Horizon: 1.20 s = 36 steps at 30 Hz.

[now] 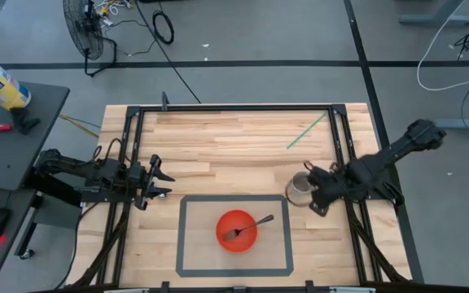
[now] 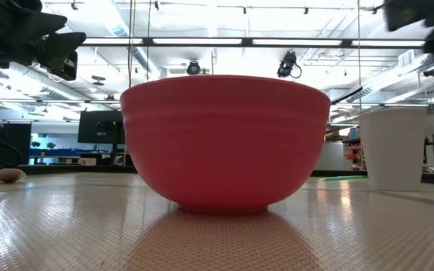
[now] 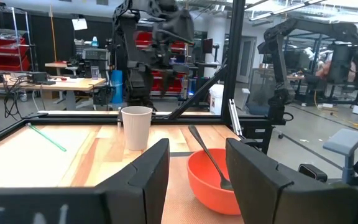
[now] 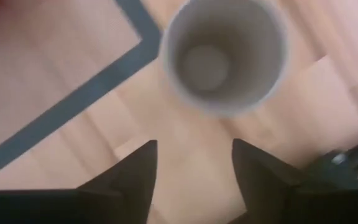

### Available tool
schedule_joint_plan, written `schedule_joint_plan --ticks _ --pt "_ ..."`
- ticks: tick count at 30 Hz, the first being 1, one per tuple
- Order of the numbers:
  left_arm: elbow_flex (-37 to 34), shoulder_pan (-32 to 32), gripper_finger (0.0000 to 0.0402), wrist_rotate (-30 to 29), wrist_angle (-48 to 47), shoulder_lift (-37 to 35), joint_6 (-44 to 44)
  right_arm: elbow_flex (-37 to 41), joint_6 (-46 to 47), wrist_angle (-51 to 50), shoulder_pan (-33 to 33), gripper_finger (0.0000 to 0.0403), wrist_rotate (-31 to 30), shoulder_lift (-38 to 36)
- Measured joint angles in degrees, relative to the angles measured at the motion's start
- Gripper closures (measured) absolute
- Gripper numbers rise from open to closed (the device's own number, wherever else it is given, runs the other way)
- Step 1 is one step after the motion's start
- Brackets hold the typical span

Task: Pick & Place Utensil
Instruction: Put the white cup on the gray mat to the top right of the orange bowl

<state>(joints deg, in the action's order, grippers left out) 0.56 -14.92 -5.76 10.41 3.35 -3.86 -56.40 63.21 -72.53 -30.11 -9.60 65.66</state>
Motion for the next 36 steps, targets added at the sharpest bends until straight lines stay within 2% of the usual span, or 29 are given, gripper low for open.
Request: schedule_joint_plan --ticks 4,9,13,17,23,27,36 --pt "-0.01 -0.01 0.0239 -0.02 0.01 -0.01 0.00 0.02 10.41 1.76 -8.27 0.0143 -1.80 0.12" --pt "0.00 -0.02 0.0239 -0.02 0.07 -0.02 0.00 0.06 20.99 5.13 -15.21 0.0089 -3.48 2.71" --pt "0.00 0.00 0.0239 -0.02 0.04 -0.02 0.00 2.27 27.60 6.96 -17.83 0.0047 -4.17 6.65" --pt "0.00 -0.01 0.0239 0.00 0.02 -0.02 0.00 7.84 31.00 11.78 -19.34 0.0016 -6.25 10.26" --pt "0.00 0.00 0.0239 -0.01 0.03 -0.02 0.00 15.59 34.29 22.39 -21.71 0.0008 -15.08 12.81" --pt "0.00 0.00 0.0239 0.00 0.02 -0.02 0.00 18.30 34.74 22.22 -22.27 0.0007 -20.55 13.40" --pt "0.00 0.00 0.0239 0.00 0.04 -0.02 0.00 25.74 38.49 24.03 -22.27 0.0007 -27.26 13.69"
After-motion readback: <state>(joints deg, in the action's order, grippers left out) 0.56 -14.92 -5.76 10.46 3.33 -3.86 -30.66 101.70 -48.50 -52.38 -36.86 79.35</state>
